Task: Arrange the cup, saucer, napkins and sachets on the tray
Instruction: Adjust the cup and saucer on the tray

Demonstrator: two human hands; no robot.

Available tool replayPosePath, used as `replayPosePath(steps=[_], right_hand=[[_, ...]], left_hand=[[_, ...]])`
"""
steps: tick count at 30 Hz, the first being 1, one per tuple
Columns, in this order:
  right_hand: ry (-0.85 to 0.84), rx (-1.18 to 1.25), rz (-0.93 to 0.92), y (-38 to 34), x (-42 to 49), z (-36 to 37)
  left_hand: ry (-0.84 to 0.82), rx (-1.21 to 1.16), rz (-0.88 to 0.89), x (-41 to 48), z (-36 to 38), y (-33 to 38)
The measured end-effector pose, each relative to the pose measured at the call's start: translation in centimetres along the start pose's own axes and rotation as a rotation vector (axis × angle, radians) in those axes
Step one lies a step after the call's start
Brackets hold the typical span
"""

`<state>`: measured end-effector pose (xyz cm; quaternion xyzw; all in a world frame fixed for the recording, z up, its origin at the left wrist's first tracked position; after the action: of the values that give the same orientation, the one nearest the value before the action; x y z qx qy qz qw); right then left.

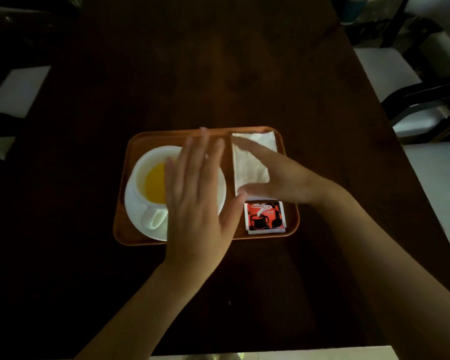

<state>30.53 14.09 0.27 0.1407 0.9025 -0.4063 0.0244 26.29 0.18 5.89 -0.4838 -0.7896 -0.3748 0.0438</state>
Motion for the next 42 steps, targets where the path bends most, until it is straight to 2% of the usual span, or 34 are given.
replayPosePath(steps=[3,7,10,15,27,31,34,42], right_hand=[[-0.085,0.025,-0.052,-1.8,1.4,1.8],[-0.16,0.099,-0.054,-3.3,3.5,3.7],[-0.209,0.112,-0.067,-4.1,4.8,4.6],[-0.283,0.115,-0.06,-4.3,6.0,5.2],[-0.322,0.242,-0.08,-4.0,6.6,5.4],[-0.244,0.278,-0.088,-3.7,6.6,5.6],[-0.17,0.329,-0.079,-3.5,6.2,5.9],[0.098,0.339,-0.04,-3.8,4.3,6.6]], left_hand=[[0.115,-0.022,-0.155,-1.3,-2.9,-3.1],[0.164,-0.126,-0.513,-3.2,-4.0,-7.9],[0.143,-0.184,-0.602,-3.9,-3.5,-10.0],[0.116,-0.277,-0.639,-4.1,-2.6,-11.2],[0.09,-0.422,-0.579,-3.9,-1.9,-11.8],[0.07,-0.441,-0.588,-3.5,-1.9,-12.5],[-0.017,-0.51,-0.543,-2.8,-2.2,-12.9],[-0.29,-0.479,-0.412,-0.5,-3.3,-13.4]])
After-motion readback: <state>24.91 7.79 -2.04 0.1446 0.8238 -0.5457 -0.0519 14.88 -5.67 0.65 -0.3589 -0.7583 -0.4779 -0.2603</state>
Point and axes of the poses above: each hand's wrist, its own x-axis towards the middle knuckle, its own z-axis out of the palm, y = z × x, the point moved 7 cm from there along x, towards the middle knuckle, and after that the axes turned 8 degrees about -x, right-handed, at the moved point
